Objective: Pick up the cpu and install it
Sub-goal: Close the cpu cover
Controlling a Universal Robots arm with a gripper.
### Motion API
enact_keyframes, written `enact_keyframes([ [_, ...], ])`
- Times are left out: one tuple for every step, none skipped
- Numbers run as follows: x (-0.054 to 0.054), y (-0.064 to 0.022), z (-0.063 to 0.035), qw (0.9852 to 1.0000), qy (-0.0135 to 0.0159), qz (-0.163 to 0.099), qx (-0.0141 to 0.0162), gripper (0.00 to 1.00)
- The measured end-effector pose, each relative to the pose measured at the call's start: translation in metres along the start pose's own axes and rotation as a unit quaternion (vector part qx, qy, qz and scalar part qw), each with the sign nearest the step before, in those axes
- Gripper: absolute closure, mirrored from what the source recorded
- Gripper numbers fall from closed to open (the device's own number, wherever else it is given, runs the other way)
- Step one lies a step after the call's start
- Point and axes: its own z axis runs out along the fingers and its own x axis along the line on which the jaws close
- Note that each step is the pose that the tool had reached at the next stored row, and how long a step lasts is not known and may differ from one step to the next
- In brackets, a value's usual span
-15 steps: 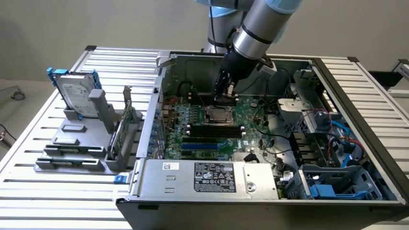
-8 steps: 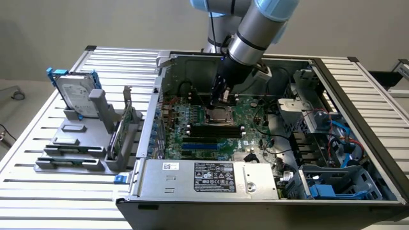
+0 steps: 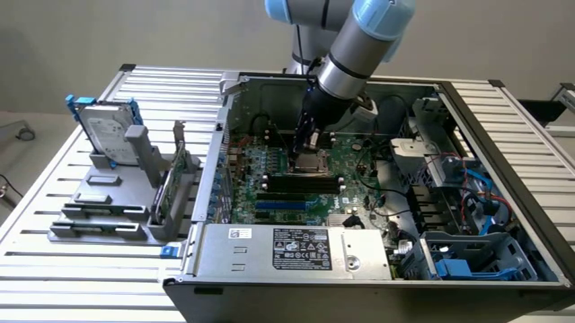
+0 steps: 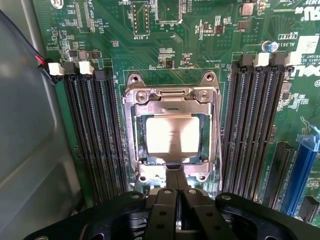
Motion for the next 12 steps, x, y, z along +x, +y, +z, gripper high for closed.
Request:
enact_keyframes([
  [0.0000, 0.0002, 0.0008, 1.0000, 0.0005, 0.001, 0.0002, 0.89],
  [-0.0001, 0.0002, 0.0017, 1.0000, 0.0012, 0.002, 0.0004, 0.89],
  [-0.0001, 0.0001, 0.0026, 1.0000, 0.0018, 0.004, 0.0006, 0.89],
  [0.0000, -0.0002, 0.0032, 1.0000, 0.0023, 0.005, 0.0008, 0.89],
  [0.0000, -0.0005, 0.0038, 1.0000, 0.0029, 0.007, 0.0010, 0.89],
  [0.0001, -0.0007, 0.0044, 1.0000, 0.0035, 0.009, 0.0012, 0.89],
  [0.0001, -0.0008, 0.0051, 0.9999, 0.0041, 0.011, 0.0015, 0.89],
  [0.0001, -0.0008, 0.0059, 0.9999, 0.0048, 0.012, 0.0018, 0.89],
  [0.0001, -0.0006, 0.0068, 0.9999, 0.0054, 0.014, 0.0020, 0.89],
  [0.0001, -0.0004, 0.0075, 0.9999, 0.0059, 0.015, 0.0022, 0.89],
  [0.0000, -0.0002, 0.0084, 0.9998, 0.0063, 0.017, 0.0023, 0.89],
  [0.0000, 0.0000, 0.0091, 0.9998, 0.0068, 0.018, 0.0023, 0.89],
])
